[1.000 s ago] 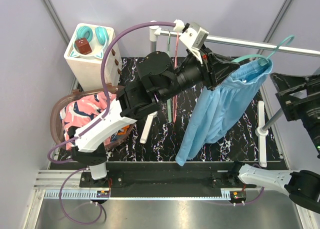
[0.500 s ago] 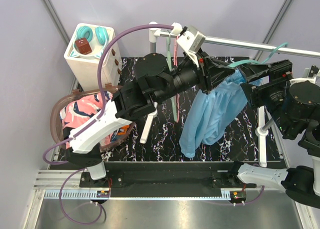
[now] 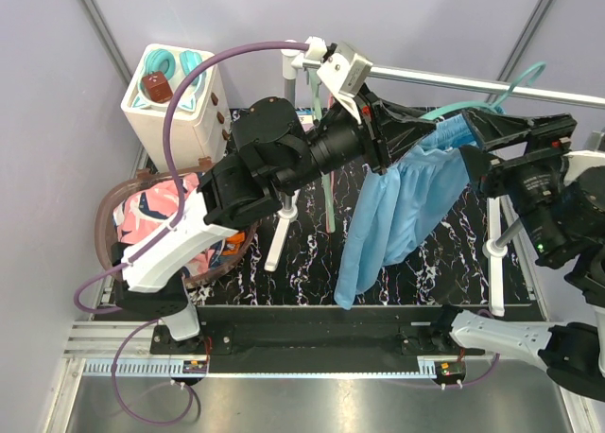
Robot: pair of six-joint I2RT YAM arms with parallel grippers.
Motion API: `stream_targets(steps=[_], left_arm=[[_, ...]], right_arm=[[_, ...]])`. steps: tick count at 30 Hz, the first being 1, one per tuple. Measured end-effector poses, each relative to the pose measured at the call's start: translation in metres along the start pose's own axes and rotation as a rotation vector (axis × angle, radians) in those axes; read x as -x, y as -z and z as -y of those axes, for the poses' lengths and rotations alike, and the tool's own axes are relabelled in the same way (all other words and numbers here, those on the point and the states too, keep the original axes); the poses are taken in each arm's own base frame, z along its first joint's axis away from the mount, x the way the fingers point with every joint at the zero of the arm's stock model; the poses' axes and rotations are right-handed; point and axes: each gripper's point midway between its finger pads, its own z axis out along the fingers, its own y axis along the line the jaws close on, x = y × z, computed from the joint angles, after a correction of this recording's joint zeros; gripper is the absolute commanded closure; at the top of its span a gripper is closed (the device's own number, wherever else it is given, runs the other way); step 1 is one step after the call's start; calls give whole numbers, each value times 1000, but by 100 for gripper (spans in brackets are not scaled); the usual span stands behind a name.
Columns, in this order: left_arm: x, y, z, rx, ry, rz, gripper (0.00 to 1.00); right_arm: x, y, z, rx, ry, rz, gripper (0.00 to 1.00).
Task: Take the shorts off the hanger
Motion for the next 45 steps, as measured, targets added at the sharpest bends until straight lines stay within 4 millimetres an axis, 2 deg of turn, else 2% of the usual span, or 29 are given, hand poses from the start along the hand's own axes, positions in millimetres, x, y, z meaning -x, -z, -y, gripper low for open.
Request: stream_targets(steps=[3, 7, 12, 16, 19, 23, 27, 29, 34, 37, 42, 45], left_arm=[[-1, 2, 3, -14, -1, -8, 100], [1, 8, 12, -62, -2, -19, 100], [6, 30, 20, -104, 0, -33, 100], [18, 36, 24, -119, 4, -1, 100], [23, 36, 28, -139, 15, 12, 100], [18, 39, 32, -161, 28, 3, 100], [-11, 57, 24, -141, 48, -64, 100], [-24, 66, 20, -132, 57, -95, 100], [-62, 89, 5, -84, 81, -174, 100], [-75, 95, -2, -54, 83, -203, 100], [-75, 101, -9, -25, 87, -210, 100], [-70, 105, -14, -8, 100, -202, 100]], right_arm=[[11, 8, -11, 54, 0, 15, 8], [39, 32, -17, 134, 35, 48, 5], [70, 65, -1, 195, 56, 82, 4], [76, 75, 16, 197, 57, 85, 4], [71, 72, 21, 180, 79, 73, 0], [55, 64, 17, 178, 170, 31, 1], [28, 50, 8, 194, 313, -46, 6], [13, 43, 11, 182, 381, -84, 7], [-15, 27, 38, 102, 542, -168, 8], [-25, 20, 58, 28, 600, -201, 8], [-29, 15, 82, -80, 624, -210, 11], [-27, 16, 86, -97, 606, -199, 12]])
